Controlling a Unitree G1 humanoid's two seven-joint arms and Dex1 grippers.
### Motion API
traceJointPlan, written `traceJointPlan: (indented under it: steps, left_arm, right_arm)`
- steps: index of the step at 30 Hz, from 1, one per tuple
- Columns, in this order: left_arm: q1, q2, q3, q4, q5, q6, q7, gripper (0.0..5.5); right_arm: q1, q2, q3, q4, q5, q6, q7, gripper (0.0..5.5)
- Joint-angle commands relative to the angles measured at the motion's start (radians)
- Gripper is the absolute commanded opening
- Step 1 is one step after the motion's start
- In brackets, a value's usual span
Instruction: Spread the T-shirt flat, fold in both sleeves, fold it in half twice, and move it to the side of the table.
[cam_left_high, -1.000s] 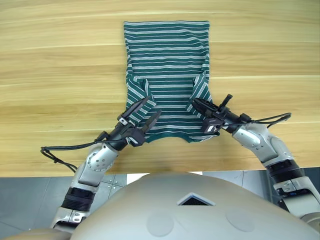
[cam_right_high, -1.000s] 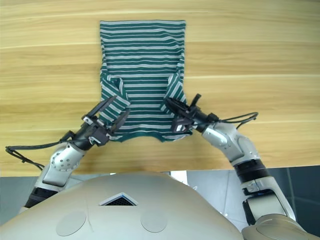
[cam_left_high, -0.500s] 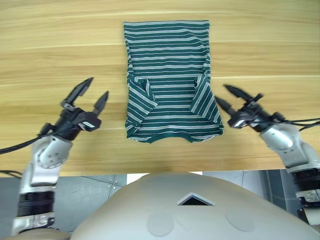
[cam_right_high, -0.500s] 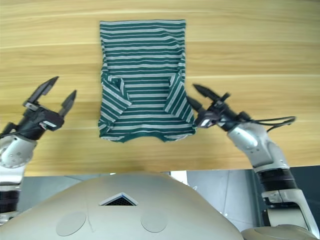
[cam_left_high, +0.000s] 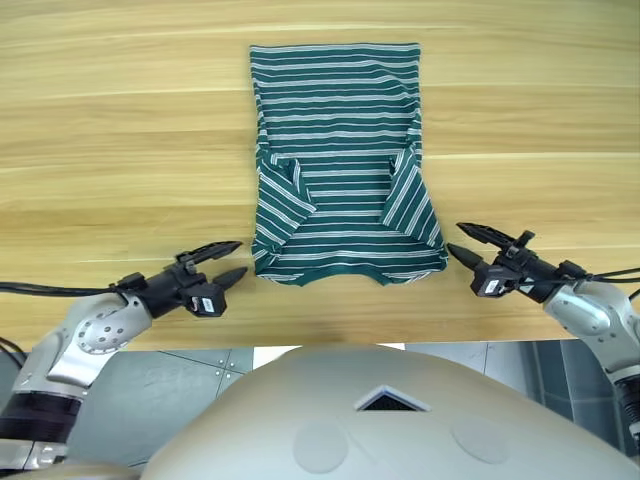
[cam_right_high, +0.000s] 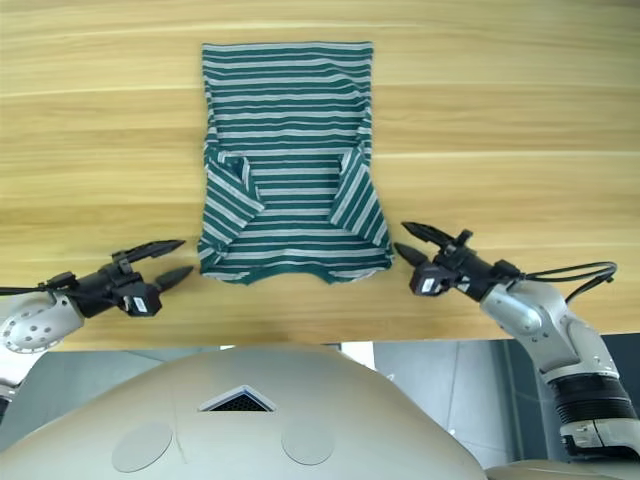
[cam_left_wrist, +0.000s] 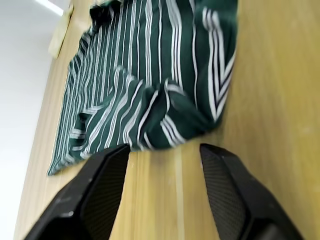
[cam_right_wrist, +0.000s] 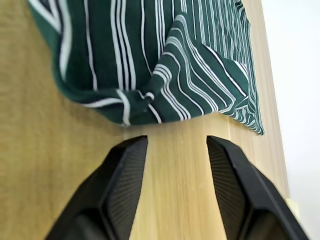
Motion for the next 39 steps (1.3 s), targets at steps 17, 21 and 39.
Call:
traceJointPlan:
  steps: [17,21,39]
  left_arm:
    - [-0.186,0.042,-0.216,0.190,0.052,-0.031,-0.062,2.64]
    - [-0.143,0.058,-0.206,0.150,0.040,-0.022,-0.058,2.64]
    - [-0.131,0.058,-0.155,0.177,0.130,0.033,-0.027,2.64]
  right_arm:
    - [0.013,-0.011,0.086,0.035,-0.054,-0.008,0.028,2.19]
    - [0.006,-0.026,0.091,0.049,-0.049,-0.020,0.031,2.19]
    - [-0.006,-0.009,0.138,0.041,-0.047,-0.021,0.041,2.19]
